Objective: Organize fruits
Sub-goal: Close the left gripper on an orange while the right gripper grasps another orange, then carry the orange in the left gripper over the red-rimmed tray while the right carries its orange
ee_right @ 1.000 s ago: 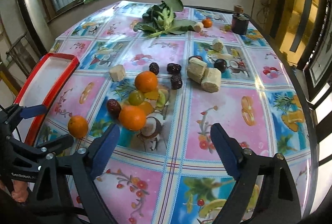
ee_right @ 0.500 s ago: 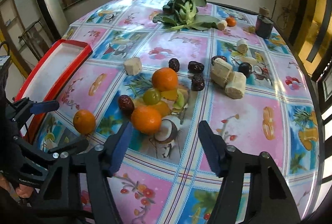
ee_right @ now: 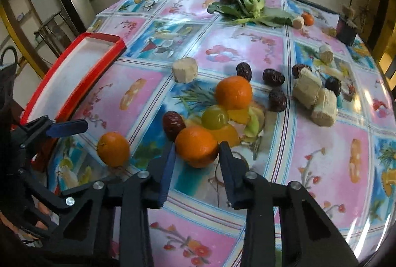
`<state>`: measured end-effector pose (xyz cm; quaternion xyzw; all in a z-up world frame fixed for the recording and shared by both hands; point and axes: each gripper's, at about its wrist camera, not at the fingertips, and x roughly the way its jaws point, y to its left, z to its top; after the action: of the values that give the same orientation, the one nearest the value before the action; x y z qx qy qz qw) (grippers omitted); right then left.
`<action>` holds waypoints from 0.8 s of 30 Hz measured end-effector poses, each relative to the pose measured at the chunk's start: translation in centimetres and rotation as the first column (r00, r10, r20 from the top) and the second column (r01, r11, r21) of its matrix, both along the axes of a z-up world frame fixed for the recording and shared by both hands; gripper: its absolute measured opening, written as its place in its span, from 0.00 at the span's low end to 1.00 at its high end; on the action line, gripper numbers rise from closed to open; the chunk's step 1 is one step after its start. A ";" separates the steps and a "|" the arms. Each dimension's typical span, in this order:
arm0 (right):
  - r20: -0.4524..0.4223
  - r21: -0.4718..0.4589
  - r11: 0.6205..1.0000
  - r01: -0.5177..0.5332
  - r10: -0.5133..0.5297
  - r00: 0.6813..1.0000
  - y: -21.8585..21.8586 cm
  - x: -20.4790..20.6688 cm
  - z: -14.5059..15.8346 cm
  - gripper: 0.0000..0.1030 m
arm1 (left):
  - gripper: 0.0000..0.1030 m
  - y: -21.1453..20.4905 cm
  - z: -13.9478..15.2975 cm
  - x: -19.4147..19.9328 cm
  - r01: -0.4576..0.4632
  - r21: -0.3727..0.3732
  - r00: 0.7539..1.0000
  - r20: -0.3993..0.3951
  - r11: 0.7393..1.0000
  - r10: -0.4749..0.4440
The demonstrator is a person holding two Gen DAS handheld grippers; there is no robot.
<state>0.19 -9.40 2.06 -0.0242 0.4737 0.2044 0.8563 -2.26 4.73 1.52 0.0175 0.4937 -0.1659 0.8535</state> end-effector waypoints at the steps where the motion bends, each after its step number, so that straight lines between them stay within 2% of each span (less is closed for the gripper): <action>1: 0.001 0.000 1.000 0.000 0.000 1.000 0.0 0.0 0.0 0.36 | 0.84 -0.1 0.0 0.1 0.001 0.007 1.000 0.006 1.000 -0.001; 4: 0.002 0.017 1.000 0.010 -0.010 1.000 -0.3 0.0 0.0 0.35 | 0.75 -0.1 0.0 0.2 0.001 0.028 1.000 0.022 1.000 -0.002; 7: 0.011 0.035 0.999 0.039 -0.039 0.999 -1.4 -0.3 0.1 0.35 | 0.59 -0.1 0.1 0.5 -0.003 0.050 0.999 0.037 0.999 0.001; 9: 0.006 0.049 0.997 0.062 -0.062 0.998 -2.4 -0.5 0.2 0.35 | 0.44 0.0 0.2 0.5 0.010 0.039 0.999 0.035 0.999 -0.011; 12: -0.003 0.069 0.994 0.084 -0.084 0.996 -3.3 -0.8 0.2 0.35 | 0.33 -0.5 0.3 0.2 0.030 0.053 0.999 0.040 0.998 -0.032; 14: 0.004 0.070 0.993 0.099 -0.100 0.995 -3.8 -1.0 0.4 0.35 | 0.33 -0.8 0.3 -0.2 0.029 0.075 0.998 0.053 0.997 -0.033; 20: 0.010 0.075 0.992 0.098 -0.099 0.995 -3.7 -0.9 0.8 0.35 | 0.32 0.2 0.5 -0.4 -0.002 0.050 0.999 0.047 0.999 0.000; 24: 0.019 0.079 0.993 0.090 -0.092 0.996 -3.3 -1.2 1.2 0.35 | 0.32 1.8 2.2 -1.1 -0.041 0.027 0.997 0.069 0.999 0.039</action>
<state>-0.99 -12.73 3.29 0.0284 0.4561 0.1829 0.8704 -3.34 6.54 3.74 0.0254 0.4669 -0.1410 0.8726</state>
